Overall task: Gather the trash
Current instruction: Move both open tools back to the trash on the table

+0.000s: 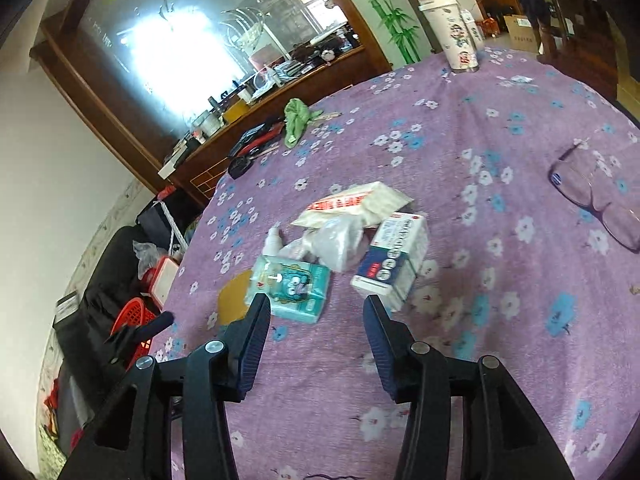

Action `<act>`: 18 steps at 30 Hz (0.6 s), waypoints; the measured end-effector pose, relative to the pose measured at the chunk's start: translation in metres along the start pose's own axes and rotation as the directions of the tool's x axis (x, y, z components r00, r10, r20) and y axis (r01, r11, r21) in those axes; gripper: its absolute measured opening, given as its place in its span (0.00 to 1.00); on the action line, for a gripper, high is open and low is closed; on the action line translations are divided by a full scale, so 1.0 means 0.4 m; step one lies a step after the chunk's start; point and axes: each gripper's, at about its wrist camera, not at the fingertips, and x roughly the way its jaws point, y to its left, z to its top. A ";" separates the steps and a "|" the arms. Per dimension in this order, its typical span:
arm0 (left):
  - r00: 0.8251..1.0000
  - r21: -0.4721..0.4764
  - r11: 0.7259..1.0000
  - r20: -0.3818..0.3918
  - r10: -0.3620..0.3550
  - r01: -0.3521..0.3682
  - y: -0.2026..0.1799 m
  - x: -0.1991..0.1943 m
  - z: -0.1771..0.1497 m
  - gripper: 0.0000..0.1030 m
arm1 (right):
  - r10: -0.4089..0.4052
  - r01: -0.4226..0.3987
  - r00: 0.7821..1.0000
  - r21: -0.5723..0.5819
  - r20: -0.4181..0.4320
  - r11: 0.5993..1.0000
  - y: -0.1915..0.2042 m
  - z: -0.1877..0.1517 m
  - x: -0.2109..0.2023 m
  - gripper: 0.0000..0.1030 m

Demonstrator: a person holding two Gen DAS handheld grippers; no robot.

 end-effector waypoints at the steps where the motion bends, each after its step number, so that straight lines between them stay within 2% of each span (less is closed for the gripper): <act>1: 1.000 0.006 1.000 -0.008 -0.007 0.007 -0.002 0.016 0.008 0.86 | -0.002 0.002 1.000 0.008 0.001 1.000 -0.002 -0.002 0.001 0.51; 5: 0.999 0.015 1.000 -0.046 -0.016 0.017 0.001 0.076 0.038 0.86 | -0.002 0.002 1.000 0.034 0.001 0.999 -0.034 -0.002 -0.005 0.51; 9: 0.997 0.033 0.998 -0.051 -0.053 0.055 0.007 0.116 0.060 0.86 | -0.004 0.004 1.000 0.051 -0.001 0.999 -0.058 0.001 0.000 0.51; 15: 0.996 0.016 0.997 -0.045 -0.074 0.075 -0.003 0.156 0.073 0.85 | -0.015 0.016 1.000 0.061 -0.007 0.998 -0.077 0.006 0.011 0.52; 17: 0.996 0.006 0.997 -0.050 -0.073 0.073 -0.007 0.161 0.070 0.73 | -0.025 0.025 1.000 0.064 -0.007 0.998 -0.078 0.008 0.014 0.53; 18: 0.996 -0.006 0.998 -0.049 -0.069 0.068 -0.008 0.161 0.067 0.73 | -0.032 0.032 0.999 0.065 -0.007 0.997 -0.078 0.011 0.016 0.54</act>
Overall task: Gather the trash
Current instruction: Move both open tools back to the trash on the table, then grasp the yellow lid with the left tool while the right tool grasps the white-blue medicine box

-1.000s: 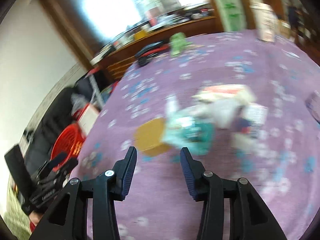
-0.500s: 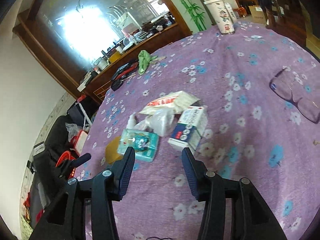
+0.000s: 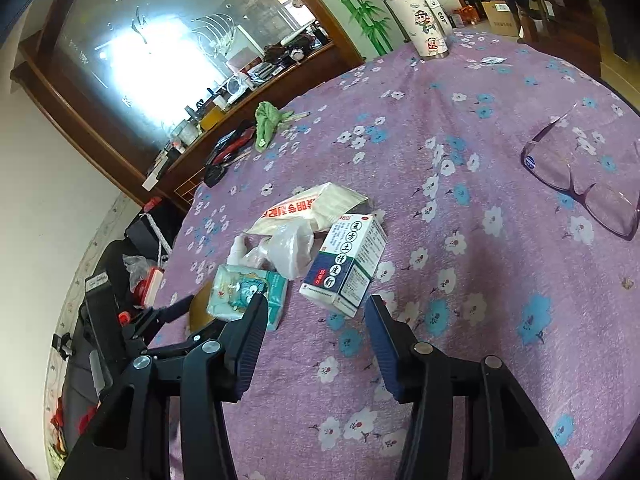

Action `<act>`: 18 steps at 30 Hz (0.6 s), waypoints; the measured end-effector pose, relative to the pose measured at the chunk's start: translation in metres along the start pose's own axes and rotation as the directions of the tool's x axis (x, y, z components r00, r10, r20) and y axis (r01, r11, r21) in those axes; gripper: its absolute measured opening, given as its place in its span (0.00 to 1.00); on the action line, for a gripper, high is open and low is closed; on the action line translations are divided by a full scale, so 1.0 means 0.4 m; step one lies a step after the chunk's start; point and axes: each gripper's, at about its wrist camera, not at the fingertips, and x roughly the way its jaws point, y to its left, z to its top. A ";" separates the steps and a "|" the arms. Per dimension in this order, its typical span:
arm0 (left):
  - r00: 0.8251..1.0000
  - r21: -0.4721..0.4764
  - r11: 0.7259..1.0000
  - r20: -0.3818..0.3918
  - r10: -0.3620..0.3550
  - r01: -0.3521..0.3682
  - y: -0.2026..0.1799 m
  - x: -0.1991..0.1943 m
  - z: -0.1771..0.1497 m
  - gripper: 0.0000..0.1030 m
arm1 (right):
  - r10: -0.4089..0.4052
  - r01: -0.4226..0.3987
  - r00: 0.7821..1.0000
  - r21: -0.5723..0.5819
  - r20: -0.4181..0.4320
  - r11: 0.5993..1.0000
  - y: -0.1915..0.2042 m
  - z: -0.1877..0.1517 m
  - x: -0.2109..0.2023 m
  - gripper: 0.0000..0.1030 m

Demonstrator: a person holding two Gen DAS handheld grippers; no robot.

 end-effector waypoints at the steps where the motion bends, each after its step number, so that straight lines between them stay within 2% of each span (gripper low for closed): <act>1: 1.000 -0.012 1.000 0.005 0.008 -0.008 -0.001 -0.003 -0.003 0.73 | -0.010 0.010 1.000 -0.001 0.003 1.000 0.001 0.001 0.003 0.55; 7: 0.995 -0.147 0.985 0.023 0.094 -0.090 0.011 -0.041 -0.044 0.73 | -0.089 0.089 0.996 -0.044 0.008 0.995 0.039 0.003 0.041 0.59; 12: 0.974 -0.257 0.953 0.119 0.194 -0.159 0.045 -0.100 -0.072 0.73 | -0.168 0.168 0.986 -0.088 0.003 0.982 0.073 -0.007 0.103 0.61; 15: 0.972 -0.284 0.945 0.119 0.204 -0.163 0.065 -0.099 -0.078 0.73 | -0.220 0.220 0.975 -0.104 0.011 0.970 0.086 -0.012 0.138 0.61; 18: 0.977 -0.316 0.939 0.112 0.181 -0.138 0.085 -0.094 -0.082 0.73 | -0.278 0.279 0.960 -0.125 0.025 0.952 0.091 -0.012 0.160 0.61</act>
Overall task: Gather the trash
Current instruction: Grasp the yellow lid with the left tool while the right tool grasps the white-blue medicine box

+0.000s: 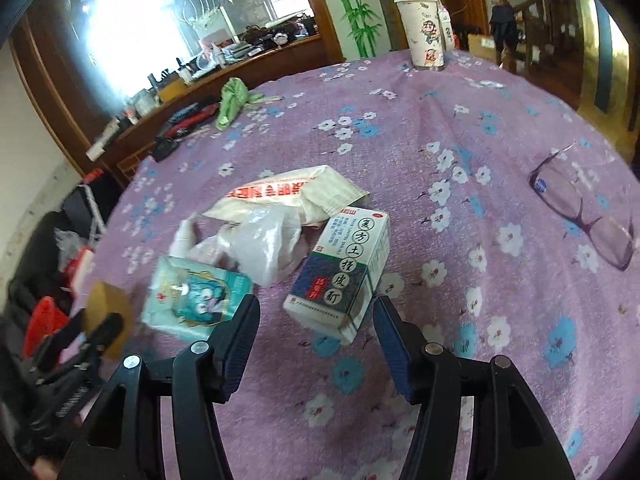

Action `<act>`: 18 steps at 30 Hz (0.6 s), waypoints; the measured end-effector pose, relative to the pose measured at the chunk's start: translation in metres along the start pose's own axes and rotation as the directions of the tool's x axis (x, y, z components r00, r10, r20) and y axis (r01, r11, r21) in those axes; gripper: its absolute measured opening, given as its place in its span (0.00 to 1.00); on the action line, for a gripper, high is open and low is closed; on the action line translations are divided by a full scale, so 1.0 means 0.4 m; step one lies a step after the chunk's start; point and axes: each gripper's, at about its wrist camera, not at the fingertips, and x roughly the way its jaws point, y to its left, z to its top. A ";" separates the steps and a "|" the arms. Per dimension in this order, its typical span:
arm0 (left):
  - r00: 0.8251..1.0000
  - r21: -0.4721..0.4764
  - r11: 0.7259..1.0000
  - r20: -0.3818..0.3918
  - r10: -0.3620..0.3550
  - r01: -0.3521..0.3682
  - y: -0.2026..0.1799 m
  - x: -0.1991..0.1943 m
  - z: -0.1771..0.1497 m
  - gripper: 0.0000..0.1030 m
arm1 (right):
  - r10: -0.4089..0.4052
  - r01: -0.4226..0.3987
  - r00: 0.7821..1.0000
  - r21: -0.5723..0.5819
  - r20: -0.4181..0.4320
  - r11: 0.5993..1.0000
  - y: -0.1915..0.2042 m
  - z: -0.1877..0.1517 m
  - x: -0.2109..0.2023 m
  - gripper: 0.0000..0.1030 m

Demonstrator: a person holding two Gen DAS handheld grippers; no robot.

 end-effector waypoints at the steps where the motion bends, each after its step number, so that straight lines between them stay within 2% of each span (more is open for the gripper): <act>1: 1.000 -0.009 1.000 0.001 -0.002 0.002 0.004 0.002 0.001 0.73 | -0.012 0.012 1.000 0.000 0.001 1.000 0.000 0.001 0.006 0.61; 8: 1.000 -0.028 1.000 0.017 -0.011 0.011 0.014 0.000 0.001 0.73 | -0.094 0.094 0.996 -0.015 0.006 0.995 0.005 0.008 0.029 0.61; 9: 1.000 -0.030 0.999 0.021 -0.013 0.014 0.015 -0.003 0.001 0.73 | -0.100 0.100 0.995 -0.012 0.004 0.995 0.004 0.009 0.030 0.57; 10: 0.999 -0.031 0.999 0.023 -0.023 0.024 0.017 -0.003 0.001 0.73 | -0.098 0.098 0.995 -0.003 0.000 0.995 -0.003 0.009 0.030 0.47; 11: 0.999 -0.032 0.999 0.023 -0.025 0.025 0.017 -0.003 0.001 0.73 | -0.104 0.104 0.995 0.004 -0.008 0.995 -0.010 0.009 0.029 0.41; 18: 0.999 -0.041 0.998 0.020 -0.036 0.036 0.021 0.000 0.001 0.73 | -0.094 0.094 0.996 0.005 0.008 0.996 -0.038 -0.001 -0.023 0.38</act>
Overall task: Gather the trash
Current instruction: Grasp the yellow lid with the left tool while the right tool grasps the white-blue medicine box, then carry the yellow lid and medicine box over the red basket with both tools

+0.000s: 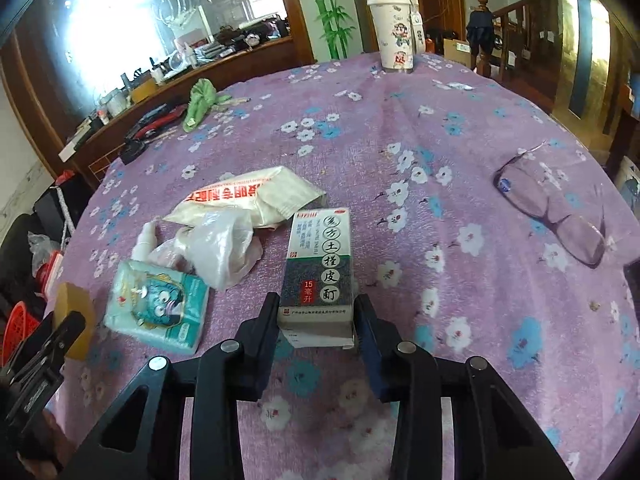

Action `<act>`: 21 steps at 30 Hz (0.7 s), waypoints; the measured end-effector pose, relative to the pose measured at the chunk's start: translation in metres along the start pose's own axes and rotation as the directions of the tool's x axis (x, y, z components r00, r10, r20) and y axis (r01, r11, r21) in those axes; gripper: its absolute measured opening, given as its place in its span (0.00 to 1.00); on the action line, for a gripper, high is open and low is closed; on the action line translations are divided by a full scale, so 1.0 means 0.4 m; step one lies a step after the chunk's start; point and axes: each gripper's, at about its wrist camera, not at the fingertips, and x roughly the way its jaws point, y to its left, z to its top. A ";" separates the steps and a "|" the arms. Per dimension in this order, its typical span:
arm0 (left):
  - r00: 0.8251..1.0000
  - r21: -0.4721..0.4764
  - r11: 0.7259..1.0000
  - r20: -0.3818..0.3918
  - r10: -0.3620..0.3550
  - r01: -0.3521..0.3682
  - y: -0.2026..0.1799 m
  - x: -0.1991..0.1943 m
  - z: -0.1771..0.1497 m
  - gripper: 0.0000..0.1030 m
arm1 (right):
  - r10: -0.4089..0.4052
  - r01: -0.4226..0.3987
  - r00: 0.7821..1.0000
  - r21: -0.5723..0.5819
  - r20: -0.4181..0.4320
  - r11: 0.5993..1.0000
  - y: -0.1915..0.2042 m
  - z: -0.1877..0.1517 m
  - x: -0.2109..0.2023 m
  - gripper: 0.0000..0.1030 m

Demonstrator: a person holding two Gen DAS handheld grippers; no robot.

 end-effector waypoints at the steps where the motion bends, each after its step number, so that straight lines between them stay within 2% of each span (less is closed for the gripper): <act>1: 1.000 0.002 1.000 0.004 0.003 -0.003 -0.001 -0.001 0.000 0.73 | 0.005 -0.005 1.000 -0.006 0.007 1.000 -0.001 -0.004 -0.014 0.38; 6: 1.000 0.022 0.999 0.014 0.028 -0.028 -0.005 -0.018 -0.002 0.73 | 0.058 -0.058 0.998 -0.033 0.004 0.998 0.000 -0.036 -0.070 0.38; 12: 1.000 0.038 0.999 0.012 0.013 -0.014 -0.008 -0.072 -0.023 0.73 | 0.128 -0.136 0.989 -0.109 -0.078 0.985 0.034 -0.117 -0.091 0.38; 15: 1.000 0.041 0.999 0.007 0.015 -0.015 -0.009 -0.097 -0.041 0.73 | 0.137 -0.152 0.984 -0.133 -0.115 0.979 0.049 -0.145 -0.083 0.39; 21: 1.000 0.041 0.999 0.014 0.016 -0.017 -0.011 -0.140 -0.067 0.73 | 0.134 -0.149 0.984 -0.124 -0.115 0.981 0.052 -0.143 -0.076 0.43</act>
